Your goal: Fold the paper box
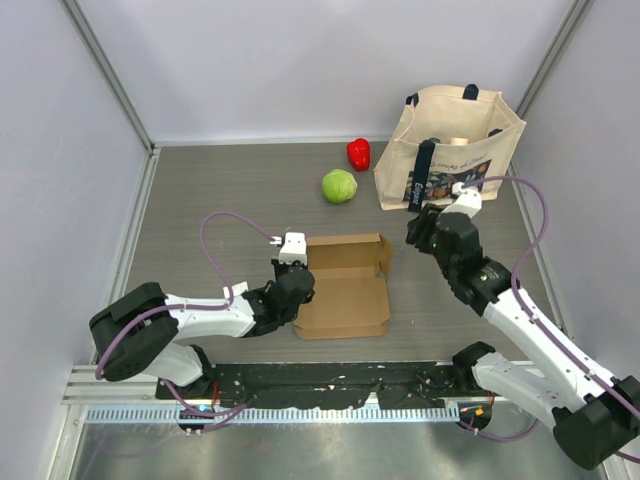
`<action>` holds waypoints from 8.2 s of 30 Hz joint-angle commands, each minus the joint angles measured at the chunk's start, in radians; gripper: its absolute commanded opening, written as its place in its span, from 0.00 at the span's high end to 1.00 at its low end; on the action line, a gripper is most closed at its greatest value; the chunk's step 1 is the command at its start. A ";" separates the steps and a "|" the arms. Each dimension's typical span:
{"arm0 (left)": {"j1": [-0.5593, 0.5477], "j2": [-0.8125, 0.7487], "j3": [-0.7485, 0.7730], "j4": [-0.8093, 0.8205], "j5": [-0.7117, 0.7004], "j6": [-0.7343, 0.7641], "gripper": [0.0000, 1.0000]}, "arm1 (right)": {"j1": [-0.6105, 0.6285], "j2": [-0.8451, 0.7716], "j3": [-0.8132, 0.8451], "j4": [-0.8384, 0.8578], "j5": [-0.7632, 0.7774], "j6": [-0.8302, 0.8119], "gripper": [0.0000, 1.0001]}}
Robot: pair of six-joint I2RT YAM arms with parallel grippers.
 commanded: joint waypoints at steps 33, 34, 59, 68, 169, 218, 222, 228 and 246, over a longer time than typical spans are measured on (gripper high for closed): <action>-0.005 -0.043 -0.038 0.111 -0.003 0.064 1.00 | 0.189 0.209 -0.085 0.184 -0.132 -0.526 0.59; -0.005 -0.043 -0.038 0.113 -0.001 0.066 1.00 | 0.189 0.203 -0.086 0.179 -0.138 -0.522 0.60; -0.005 -0.075 -0.061 0.125 -0.007 0.075 1.00 | 0.215 0.249 -0.260 0.637 -0.057 -0.508 0.55; -0.005 -0.063 -0.059 0.145 -0.009 0.080 1.00 | 0.289 0.382 -0.355 0.987 0.078 -0.552 0.62; -0.004 -0.036 -0.039 0.110 0.048 0.026 1.00 | 0.088 0.463 -0.396 1.110 -0.233 -0.385 0.57; -0.001 -0.070 -0.058 0.076 0.012 -0.012 1.00 | 0.203 -0.009 -0.324 0.300 -0.036 -0.026 0.28; -0.001 -0.067 -0.058 0.073 0.009 -0.011 1.00 | 0.118 -0.001 -0.301 0.256 -0.167 -0.066 0.28; -0.001 -0.059 -0.048 0.065 0.009 -0.003 1.00 | 0.118 0.075 -0.278 0.308 -0.175 -0.114 0.30; -0.001 -0.347 -0.039 -0.305 0.011 -0.176 0.22 | 0.106 0.184 -0.175 -0.111 -0.285 0.170 0.25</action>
